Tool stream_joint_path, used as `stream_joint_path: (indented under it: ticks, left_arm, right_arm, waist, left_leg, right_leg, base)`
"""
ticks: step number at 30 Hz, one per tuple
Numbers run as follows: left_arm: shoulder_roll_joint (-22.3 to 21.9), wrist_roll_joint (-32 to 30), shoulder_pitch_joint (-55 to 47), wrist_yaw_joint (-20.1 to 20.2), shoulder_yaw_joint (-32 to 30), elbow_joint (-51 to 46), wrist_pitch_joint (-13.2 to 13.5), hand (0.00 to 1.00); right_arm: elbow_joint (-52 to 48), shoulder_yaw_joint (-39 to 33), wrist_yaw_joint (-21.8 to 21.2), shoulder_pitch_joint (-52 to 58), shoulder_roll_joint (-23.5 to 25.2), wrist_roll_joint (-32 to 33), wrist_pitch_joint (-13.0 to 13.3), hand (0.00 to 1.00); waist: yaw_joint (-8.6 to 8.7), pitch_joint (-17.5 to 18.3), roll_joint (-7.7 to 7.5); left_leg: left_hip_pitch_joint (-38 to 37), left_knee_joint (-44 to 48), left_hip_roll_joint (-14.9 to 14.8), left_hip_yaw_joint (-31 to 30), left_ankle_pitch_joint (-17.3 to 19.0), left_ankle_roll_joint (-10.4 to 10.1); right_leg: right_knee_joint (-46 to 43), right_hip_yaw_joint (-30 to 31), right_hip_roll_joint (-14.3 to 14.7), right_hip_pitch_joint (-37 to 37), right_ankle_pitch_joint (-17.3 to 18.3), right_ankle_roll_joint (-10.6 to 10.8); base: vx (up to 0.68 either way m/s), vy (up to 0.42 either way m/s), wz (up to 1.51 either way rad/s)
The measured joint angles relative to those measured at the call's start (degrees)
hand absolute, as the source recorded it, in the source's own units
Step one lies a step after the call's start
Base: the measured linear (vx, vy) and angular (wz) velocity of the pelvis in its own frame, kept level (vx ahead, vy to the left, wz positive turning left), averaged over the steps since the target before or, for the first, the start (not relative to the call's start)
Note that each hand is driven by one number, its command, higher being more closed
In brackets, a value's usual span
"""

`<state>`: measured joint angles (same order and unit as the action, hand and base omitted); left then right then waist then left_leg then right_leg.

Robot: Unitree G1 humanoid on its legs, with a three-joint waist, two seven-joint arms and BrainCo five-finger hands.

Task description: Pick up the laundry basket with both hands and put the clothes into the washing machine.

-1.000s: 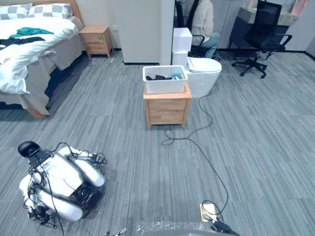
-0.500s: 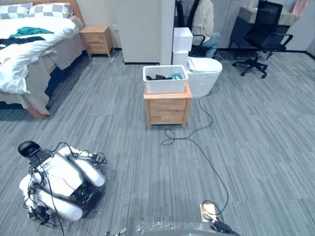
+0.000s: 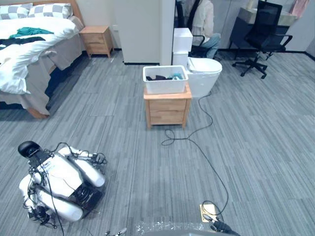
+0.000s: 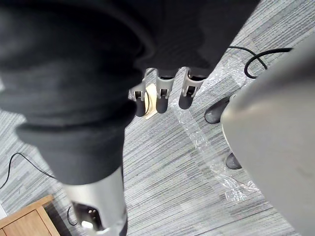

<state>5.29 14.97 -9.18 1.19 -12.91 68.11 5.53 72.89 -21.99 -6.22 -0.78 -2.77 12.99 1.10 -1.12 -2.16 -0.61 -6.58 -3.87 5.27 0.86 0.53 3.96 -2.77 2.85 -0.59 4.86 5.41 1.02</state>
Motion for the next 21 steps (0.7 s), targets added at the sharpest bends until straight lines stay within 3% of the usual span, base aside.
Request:
stream_joint_path:
  ticks: [10, 11, 13, 17, 19, 21]
  left_arm:
    - [0.11, -0.01, 0.08, -0.01, -0.02, 0.07, -0.03, 0.0]
    - [0.11, 0.0, 0.09, -0.01, -0.06, 0.06, -0.03, 0.0]
    - [-0.15, 0.05, 0.3, -0.08, -0.3, -0.06, -0.05, 0.0]
    - [-0.28, 0.16, 1.56, -0.17, -1.6, -0.82, -0.04, 0.0]
    - [-0.28, 0.18, 1.74, -0.18, -3.97, -1.82, -0.06, 0.0]
    - [-0.6, 0.17, 1.65, -0.16, -5.9, -2.44, -0.16, 0.0]
  right_arm:
    - [0.01, -0.01, 0.0, 0.0, 0.01, 0.01, -0.08, 0.0]
    - [-0.01, -0.02, 0.0, -0.05, 0.02, 0.02, -0.09, 0.0]
    - [-0.2, 0.05, 0.05, -0.73, 0.19, 0.05, -0.14, 0.0]
    - [-3.96, 5.68, 0.2, 0.42, 0.08, 0.51, -0.37, 0.0]
    - [-5.94, 10.0, 0.15, 1.3, 0.04, 0.94, -0.24, 0.0]
    - [-5.97, 11.28, 0.13, 1.27, -0.02, 1.2, -0.24, 0.0]
  waist:
    - [-0.04, -0.12, -0.26]
    - [-0.1, -0.38, -0.83]
    - [-0.12, -0.58, -0.58]
    - [-1.22, -3.04, -1.1]
    - [-1.22, -3.71, -2.0]
    - [-1.54, -3.71, -2.68]
  left_leg:
    - [0.29, -0.01, 0.11, -0.07, 0.0, 0.0]
    - [0.81, 0.14, 0.27, -0.09, 0.03, 0.02]
    - [3.03, 1.18, 0.77, -0.65, 0.44, -0.09]
    - [3.91, 5.86, 2.96, -1.38, 3.7, 2.29]
    - [3.43, 9.1, 3.92, -2.29, 6.18, 2.85]
    - [1.18, 10.46, 3.7, -2.34, 7.96, 2.53]
  right_leg:
    - [0.01, 0.12, -0.11, -0.34, 0.0, 0.01]
    - [-0.32, 0.2, -0.54, -0.96, 0.14, 0.23]
    - [-4.09, 0.13, -1.07, -4.32, 1.78, 0.92]
    - [-23.52, 0.08, -3.38, -10.86, 7.7, 3.85]
    - [-45.85, 1.75, -3.81, -20.51, 6.68, 1.77]
    - [-51.71, 0.82, -4.19, -23.76, 7.02, 2.16]
  base:
    - [0.0, 0.0, 0.0]
    - [0.0, 0.002, -0.04]
    - [0.0, -0.001, 0.04]
    - [0.0, 0.013, 0.2]
    - [0.02, 0.033, 0.45]
    - [0.17, 0.004, 0.28]
